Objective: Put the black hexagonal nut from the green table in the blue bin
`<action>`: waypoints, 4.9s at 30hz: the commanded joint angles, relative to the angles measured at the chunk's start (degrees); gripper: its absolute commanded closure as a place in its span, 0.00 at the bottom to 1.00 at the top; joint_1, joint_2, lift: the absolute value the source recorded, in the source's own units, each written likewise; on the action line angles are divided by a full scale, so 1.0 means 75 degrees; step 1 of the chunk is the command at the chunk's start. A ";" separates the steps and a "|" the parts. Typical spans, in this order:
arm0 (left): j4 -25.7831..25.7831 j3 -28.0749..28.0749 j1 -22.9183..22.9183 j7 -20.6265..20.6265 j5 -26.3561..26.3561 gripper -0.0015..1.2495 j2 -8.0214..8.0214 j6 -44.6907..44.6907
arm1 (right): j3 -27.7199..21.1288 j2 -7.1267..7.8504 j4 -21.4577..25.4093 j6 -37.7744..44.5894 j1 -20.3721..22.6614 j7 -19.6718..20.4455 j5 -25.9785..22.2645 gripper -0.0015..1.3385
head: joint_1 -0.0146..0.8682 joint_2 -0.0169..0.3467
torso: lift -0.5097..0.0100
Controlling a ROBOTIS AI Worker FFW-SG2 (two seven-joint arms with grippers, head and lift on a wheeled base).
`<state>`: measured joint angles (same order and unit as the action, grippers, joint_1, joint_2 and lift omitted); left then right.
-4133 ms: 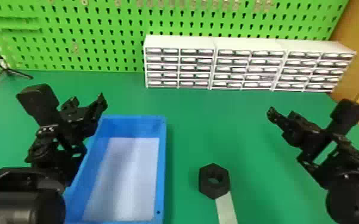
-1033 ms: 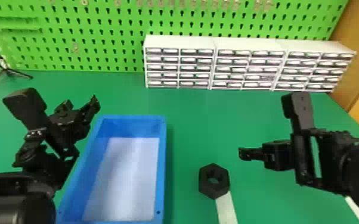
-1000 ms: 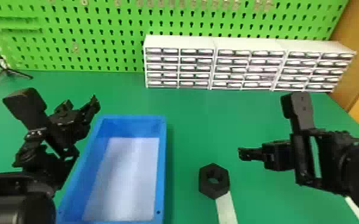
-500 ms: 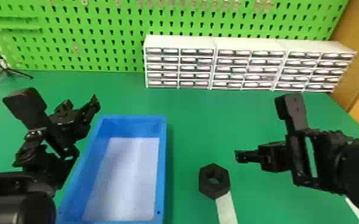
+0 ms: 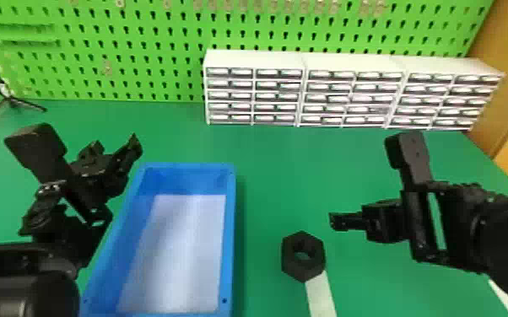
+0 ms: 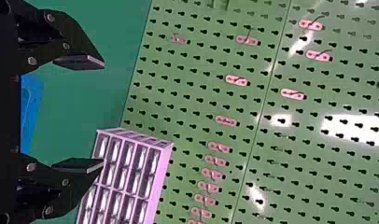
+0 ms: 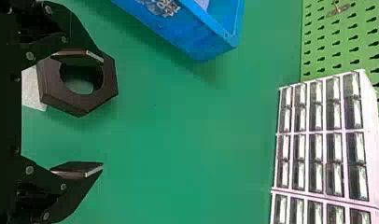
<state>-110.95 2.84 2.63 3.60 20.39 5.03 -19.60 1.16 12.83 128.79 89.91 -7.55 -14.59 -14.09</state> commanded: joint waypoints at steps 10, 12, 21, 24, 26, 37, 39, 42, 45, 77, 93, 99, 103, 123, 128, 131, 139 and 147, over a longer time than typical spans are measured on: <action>0.0004 -0.0003 0.0000 0.0000 0.0000 0.40 -0.0002 0.0000 | 0.0009 0.0035 -0.0027 0.0023 -0.0048 -0.0001 -0.0078 0.35 | 0.80 0.07 | 0.79; 0.0004 -0.0003 0.0000 0.0000 0.0000 0.40 -0.0002 0.0000 | 0.0009 0.0035 -0.0027 0.0023 -0.0048 -0.0001 -0.0078 0.35 | 0.80 0.07 | 0.79; 0.0004 -0.0003 0.0000 0.0000 0.0000 0.40 -0.0002 0.0000 | 0.0009 0.0035 -0.0039 0.0023 -0.0060 -0.0001 -0.0102 0.35 | 0.80 0.07 | 0.79; 0.0004 -0.0003 0.0000 0.0000 0.0000 0.40 -0.0002 0.0000 | 0.0009 0.0035 -0.0039 0.0023 -0.0072 -0.0001 -0.0102 0.35 | 0.80 0.07 | 0.79; -0.0008 -0.0003 0.0000 0.0000 0.0000 0.40 0.0010 0.0000 | 0.0009 0.0035 -0.0051 0.0023 -0.0072 -0.0001 -0.0114 0.35 | 0.80 0.07 | 0.79; -0.0008 -0.0003 0.0012 0.0000 0.0000 0.40 -0.0002 0.0000 | 0.0032 0.0035 -0.0063 0.0023 -0.0095 -0.0001 -0.0137 0.35 | 0.80 0.07 | 0.79; -0.0008 -0.0003 0.0012 0.0000 0.0000 0.40 -0.0002 0.0000 | 0.0044 0.0047 -0.0109 0.0023 -0.0107 -0.0001 -0.0137 0.35 | 0.80 0.07 | 0.79; 0.0004 -0.0003 0.0000 0.0000 0.0000 0.40 -0.0002 0.0000 | 0.0044 0.0047 -0.0180 0.0023 -0.0130 -0.0001 -0.0149 0.35 | 0.80 0.07 | 0.79; 0.0004 -0.0015 0.0000 0.0000 0.0000 0.40 -0.0002 -0.0012 | 0.0056 0.0047 -0.0309 0.0023 -0.0201 -0.0001 -0.0160 0.35 | 0.80 0.07 | 0.79; 0.0086 -0.0132 -0.0140 0.0000 0.0000 0.40 -0.0002 -0.0082 | 0.0818 -0.0117 -0.2055 0.0023 -0.0868 -0.0001 0.0261 0.35 | 0.80 0.07 | 0.79; 0.0121 -0.0144 -0.0140 0.0000 0.0047 0.40 -0.0002 -0.0082 | 0.1380 -0.0105 -0.3039 0.0023 -0.1267 -0.0001 0.0238 0.35 | 0.80 0.07 | 0.79; 0.0121 -0.0132 -0.0140 0.0000 0.0059 0.40 -0.0002 -0.0082 | 0.1450 -0.0082 -0.3203 0.0023 -0.1361 -0.0001 0.0250 0.35 | 0.80 0.07 | 0.79; 0.0133 -0.0144 -0.0152 0.0000 0.0059 0.40 -0.0002 -0.0082 | 0.1486 -0.0070 -0.3332 0.0023 -0.1408 -0.0001 0.0250 0.35 | 0.80 0.07 | 0.79; 0.0157 -0.0144 -0.0164 -0.0035 0.0070 0.40 -0.0002 -0.0082 | 0.1614 -0.0035 -0.3742 0.0023 -0.1490 -0.0001 0.0261 0.35 | 0.80 0.07 | 0.79; 0.0157 -0.0144 -0.0164 -0.0035 0.0070 0.40 -0.0002 -0.0082 | 0.1626 -0.0023 -0.3824 0.0023 -0.1501 -0.0001 0.0261 0.35 | 0.80 0.07 | 0.79; 0.0157 -0.0144 -0.0164 -0.0035 0.0070 0.40 -0.0002 -0.0082 | 0.1650 -0.0012 -0.3871 0.0023 -0.1525 -0.0001 0.0261 0.35 | 0.80 0.07 | 0.79; 0.0168 -0.0156 -0.0164 -0.0035 0.0070 0.40 -0.0002 -0.0082 | 0.1673 0.0024 -0.3918 0.0023 -0.1525 -0.0001 0.0273 0.35 | 0.80 0.07 | 0.79; 0.0168 -0.0156 -0.0152 -0.0046 0.0082 0.40 -0.0002 -0.0082 | 0.1708 0.0024 -0.3965 0.0023 -0.1513 -0.0001 0.0273 0.35 | 0.80 0.07 | 0.79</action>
<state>-109.69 1.67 1.41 3.32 20.94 5.01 -20.21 13.87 13.01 99.18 89.91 -19.00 -14.59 -12.04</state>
